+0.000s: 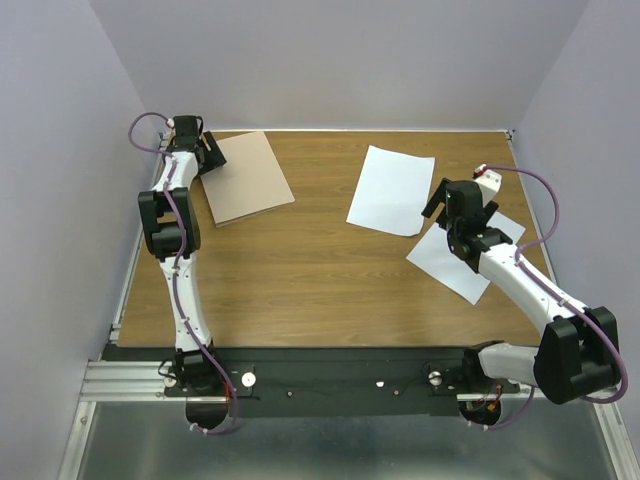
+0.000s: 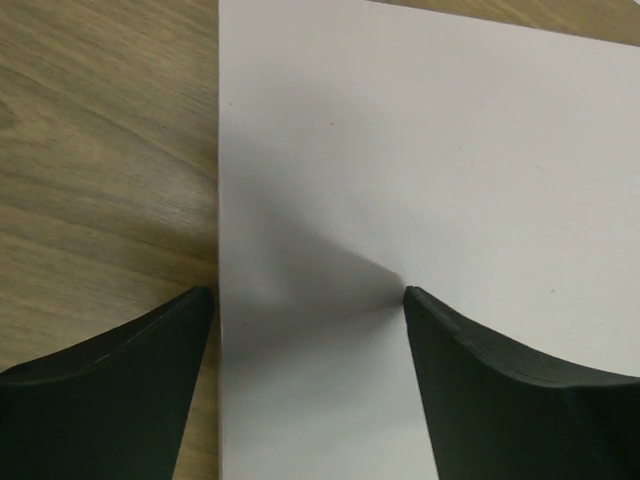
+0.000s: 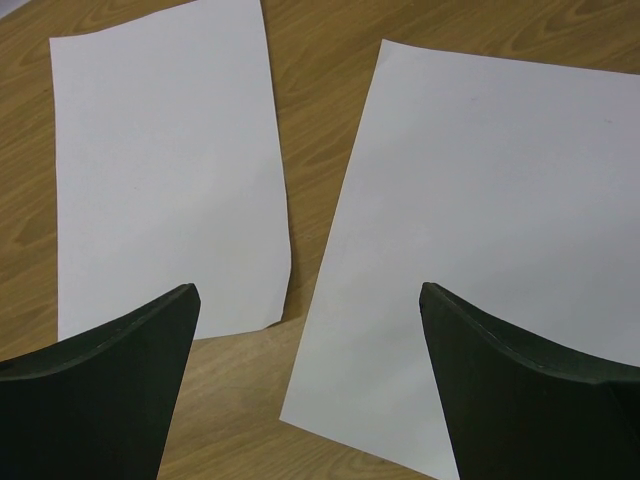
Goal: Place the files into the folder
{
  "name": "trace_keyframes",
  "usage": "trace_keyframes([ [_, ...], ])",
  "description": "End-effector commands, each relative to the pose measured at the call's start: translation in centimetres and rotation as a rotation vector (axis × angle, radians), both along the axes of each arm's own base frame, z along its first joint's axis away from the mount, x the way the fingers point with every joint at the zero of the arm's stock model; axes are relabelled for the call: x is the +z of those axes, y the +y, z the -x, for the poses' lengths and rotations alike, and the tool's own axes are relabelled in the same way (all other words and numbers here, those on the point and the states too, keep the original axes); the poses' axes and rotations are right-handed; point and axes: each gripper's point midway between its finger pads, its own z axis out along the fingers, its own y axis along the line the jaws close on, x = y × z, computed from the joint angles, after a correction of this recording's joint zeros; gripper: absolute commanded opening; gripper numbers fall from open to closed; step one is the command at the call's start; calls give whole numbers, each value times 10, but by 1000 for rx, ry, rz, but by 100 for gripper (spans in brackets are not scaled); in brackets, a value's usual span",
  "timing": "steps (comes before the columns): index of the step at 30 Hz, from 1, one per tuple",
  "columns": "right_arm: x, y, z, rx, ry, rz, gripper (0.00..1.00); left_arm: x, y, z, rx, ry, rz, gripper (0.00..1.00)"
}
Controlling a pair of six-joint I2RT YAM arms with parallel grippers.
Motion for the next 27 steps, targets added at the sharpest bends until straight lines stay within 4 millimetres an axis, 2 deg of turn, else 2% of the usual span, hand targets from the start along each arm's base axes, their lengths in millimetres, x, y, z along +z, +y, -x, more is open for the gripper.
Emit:
trace_keyframes([
  [1, 17, -4, -7, -22, -50, 17, 100, -8, -12, 7, -45, 24, 54, 82],
  [2, 17, -4, -7, -23, -51, 15, 100, -8, -13, 10, -48, 36, 55, 75],
  [4, 18, -4, -6, -24, -54, 12, 100, -11, -16, 13, -64, 50, 63, 70],
  [5, 16, -4, -5, -25, -51, 14, 100, -10, -21, 16, -73, 56, 64, 61],
  [6, 18, -5, -5, -28, -56, 14, 100, -15, -24, 21, -75, 76, 66, 59],
  [8, 17, -5, -4, -27, -55, 9, 100, -10, -32, 25, -100, 74, 59, 52],
  [9, 17, -4, -4, -25, -56, 6, 100, -17, -44, 31, -130, 98, 47, 52],
  [10, 17, -4, -3, -27, -59, 0, 100, -16, -49, 34, -143, 102, 40, 52],
  [11, 17, -3, -3, -25, -58, -4, 100, -10, -55, 35, -159, 95, 34, 47],
  [13, 18, -2, -3, -17, -62, -12, 100, -17, -72, 46, -198, 123, 19, 47],
  [14, 19, 0, -3, -7, -63, -17, 100, -11, -76, 47, -206, 110, 12, 43],
  [15, 19, 1, -3, -5, -64, -19, 100, -20, -80, 57, -218, 136, 13, 42],
  [17, 20, 1, -1, -5, -70, -25, 100, -17, -95, 65, -255, 141, -5, 42],
  [18, 21, 1, -1, -5, -73, -28, 100, -26, -95, 77, -252, 172, -11, 42],
  [19, 22, 1, -1, -5, -75, -30, 100, -27, -112, 83, -278, 177, -29, 42],
  [20, 23, 2, 0, 0, -78, -34, 100, -17, -114, 85, -267, 153, -50, 42],
  [21, 23, 3, 0, 4, -78, -36, 100, -30, -121, 101, -282, 186, -50, 42],
  [22, 23, 3, 0, 6, -79, -39, 100, -30, -128, 108, -303, 186, -44, 42],
  [23, 23, 5, 0, 13, -79, -46, 100, -21, -142, 111, -329, 159, -48, 42],
  [24, 22, 7, 0, 19, -78, -54, 100, -32, -147, 128, -333, 192, -44, 42],
  [25, 22, 8, 0, 26, -77, -60, 100, -32, -154, 135, -345, 192, -41, 42],
  [26, 20, 13, 0, 47, -70, -73, 100, -21, -164, 138, -356, 157, -40, 42],
  [27, 19, 16, -1, 59, -66, -83, 100, -34, -167, 159, -345, 194, -25, 42],
])
